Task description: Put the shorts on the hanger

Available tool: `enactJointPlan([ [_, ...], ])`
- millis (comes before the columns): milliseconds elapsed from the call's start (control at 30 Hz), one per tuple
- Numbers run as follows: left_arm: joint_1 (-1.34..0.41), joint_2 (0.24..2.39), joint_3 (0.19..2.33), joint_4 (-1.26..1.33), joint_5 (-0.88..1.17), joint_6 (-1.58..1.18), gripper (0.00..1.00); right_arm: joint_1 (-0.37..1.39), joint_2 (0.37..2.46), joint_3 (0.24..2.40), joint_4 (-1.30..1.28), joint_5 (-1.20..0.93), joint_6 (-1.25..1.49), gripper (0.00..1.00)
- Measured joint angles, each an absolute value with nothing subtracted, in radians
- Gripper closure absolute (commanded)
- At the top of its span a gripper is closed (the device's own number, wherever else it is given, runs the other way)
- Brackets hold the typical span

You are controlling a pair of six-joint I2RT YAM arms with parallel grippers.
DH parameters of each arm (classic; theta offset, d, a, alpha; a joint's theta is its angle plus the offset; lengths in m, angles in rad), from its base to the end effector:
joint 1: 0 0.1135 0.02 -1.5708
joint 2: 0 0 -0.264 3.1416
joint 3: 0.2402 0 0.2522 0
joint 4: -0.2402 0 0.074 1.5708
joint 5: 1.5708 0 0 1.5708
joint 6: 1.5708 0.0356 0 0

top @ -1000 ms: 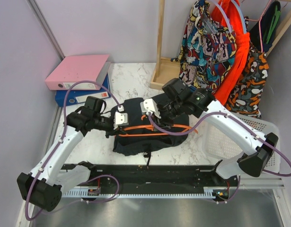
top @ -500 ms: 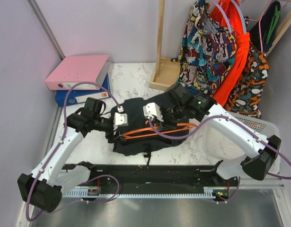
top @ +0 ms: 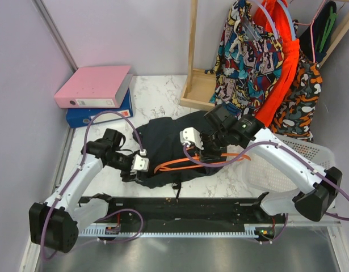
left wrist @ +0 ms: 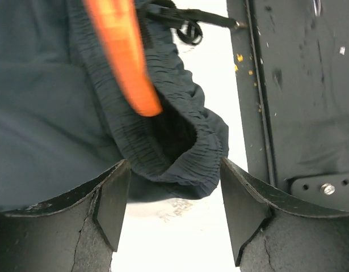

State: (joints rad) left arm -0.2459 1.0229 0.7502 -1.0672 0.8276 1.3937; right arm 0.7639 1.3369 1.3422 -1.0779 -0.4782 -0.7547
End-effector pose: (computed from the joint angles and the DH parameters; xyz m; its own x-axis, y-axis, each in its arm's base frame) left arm 0.1459 -0.0636 0.2352 0.1567 0.6474 -0.7459 0.9872 -0.1249 0.0990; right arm 0.1720 0.1875 0.3388 0.0674 -0.7777 -0.6250 -0.9977 -0.0600 -0.0329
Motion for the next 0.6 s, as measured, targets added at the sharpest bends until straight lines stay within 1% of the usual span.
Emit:
enactJointPlan([
  [100,-0.288,1.026,0.733,-1.071,0.810,1.477,0.37,0.740,1.359,1.356,-1.087,-0.484,-0.751,1.00],
  [267,-0.379,1.036,0.702,-1.068,0.777,1.546,0.38,0.736,1.408,1.380,-1.098,-0.505,-0.747,1.00],
  [300,-0.394,1.039,0.695,-1.067,0.763,1.554,0.47,0.736,1.415,1.384,-1.102,-0.510,-0.748,1.00],
  [367,-0.420,1.044,0.682,-1.065,0.743,1.564,0.58,0.736,1.424,1.395,-1.109,-0.526,-0.748,1.00],
  [400,-0.436,1.047,0.673,-1.063,0.727,1.575,0.75,0.736,1.427,1.398,-1.111,-0.530,-0.748,1.00],
  [433,-0.445,1.047,0.667,-1.063,0.716,1.578,0.85,0.736,1.429,1.402,-1.115,-0.536,-0.749,1.00],
  [467,-0.457,1.046,0.661,-1.063,0.705,1.584,0.92,0.736,1.433,1.405,-1.119,-0.542,-0.750,1.00],
  [500,-0.467,1.041,0.657,-1.064,0.694,1.591,0.98,0.736,1.437,1.408,-1.121,-0.546,-0.754,1.00],
  [600,-0.489,0.988,0.654,-1.063,0.677,1.596,0.98,0.736,1.457,1.412,-1.124,-0.559,-0.765,1.00],
])
